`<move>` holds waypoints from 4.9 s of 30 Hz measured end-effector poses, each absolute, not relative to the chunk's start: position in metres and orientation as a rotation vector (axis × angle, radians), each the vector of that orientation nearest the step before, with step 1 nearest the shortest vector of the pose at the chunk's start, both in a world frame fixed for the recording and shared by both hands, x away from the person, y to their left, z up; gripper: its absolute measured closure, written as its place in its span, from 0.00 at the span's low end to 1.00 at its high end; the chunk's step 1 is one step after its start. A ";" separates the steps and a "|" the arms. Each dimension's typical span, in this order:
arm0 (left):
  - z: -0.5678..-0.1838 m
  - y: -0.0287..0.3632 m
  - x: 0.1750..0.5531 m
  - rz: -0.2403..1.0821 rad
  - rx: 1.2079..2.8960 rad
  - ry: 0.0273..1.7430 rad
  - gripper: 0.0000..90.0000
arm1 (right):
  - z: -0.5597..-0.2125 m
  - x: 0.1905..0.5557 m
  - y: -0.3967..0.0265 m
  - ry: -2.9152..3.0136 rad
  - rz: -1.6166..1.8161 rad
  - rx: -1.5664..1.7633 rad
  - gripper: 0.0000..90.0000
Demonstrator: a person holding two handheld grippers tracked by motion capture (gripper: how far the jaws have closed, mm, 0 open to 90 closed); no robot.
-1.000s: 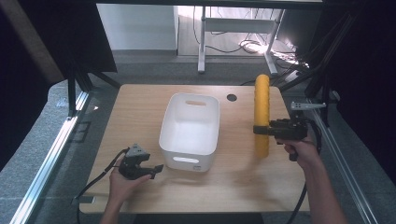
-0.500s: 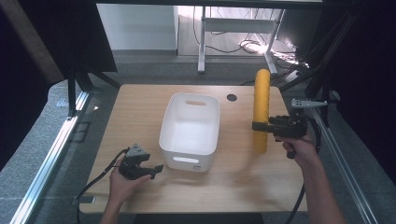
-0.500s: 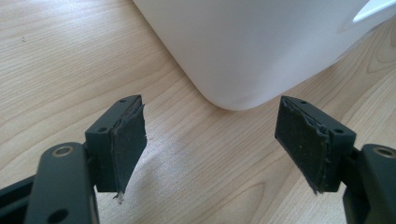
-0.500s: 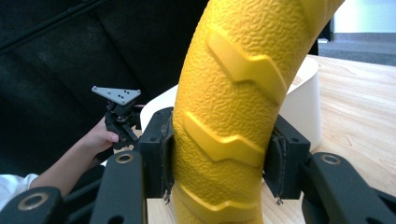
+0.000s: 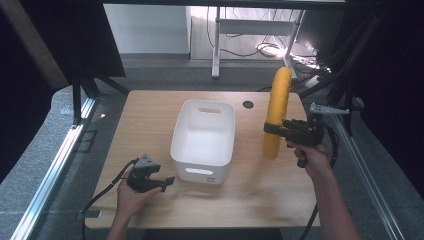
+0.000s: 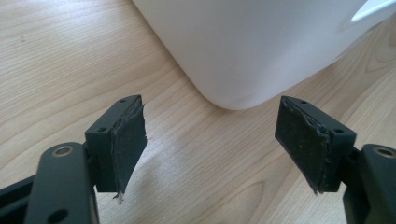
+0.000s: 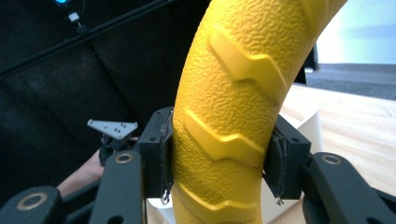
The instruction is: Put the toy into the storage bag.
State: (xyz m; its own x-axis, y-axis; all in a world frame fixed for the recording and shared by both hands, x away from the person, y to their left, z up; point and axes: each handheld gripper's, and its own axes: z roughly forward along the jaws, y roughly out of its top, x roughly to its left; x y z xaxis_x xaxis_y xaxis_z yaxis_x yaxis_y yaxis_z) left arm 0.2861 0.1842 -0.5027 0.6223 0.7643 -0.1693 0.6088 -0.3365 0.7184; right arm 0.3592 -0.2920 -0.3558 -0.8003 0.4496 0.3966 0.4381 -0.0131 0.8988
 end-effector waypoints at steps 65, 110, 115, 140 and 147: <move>-0.503 0.186 0.286 0.263 2.089 1.077 0.28 | -0.299 0.356 -0.172 1.904 2.096 0.759 0.55; -0.504 0.185 0.286 0.255 2.090 1.079 0.28 | -0.315 0.345 -0.100 1.954 2.134 0.674 0.55; -0.504 0.185 0.287 0.256 2.099 1.076 0.28 | -0.320 0.345 -0.098 1.956 2.140 0.681 0.55; -0.504 0.185 0.286 0.253 2.103 1.074 0.28 | -0.354 0.327 -0.078 1.947 2.138 0.722 0.55; -0.504 0.185 0.286 0.253 2.103 1.074 0.28 | -0.367 0.325 -0.072 1.958 2.128 0.742 0.55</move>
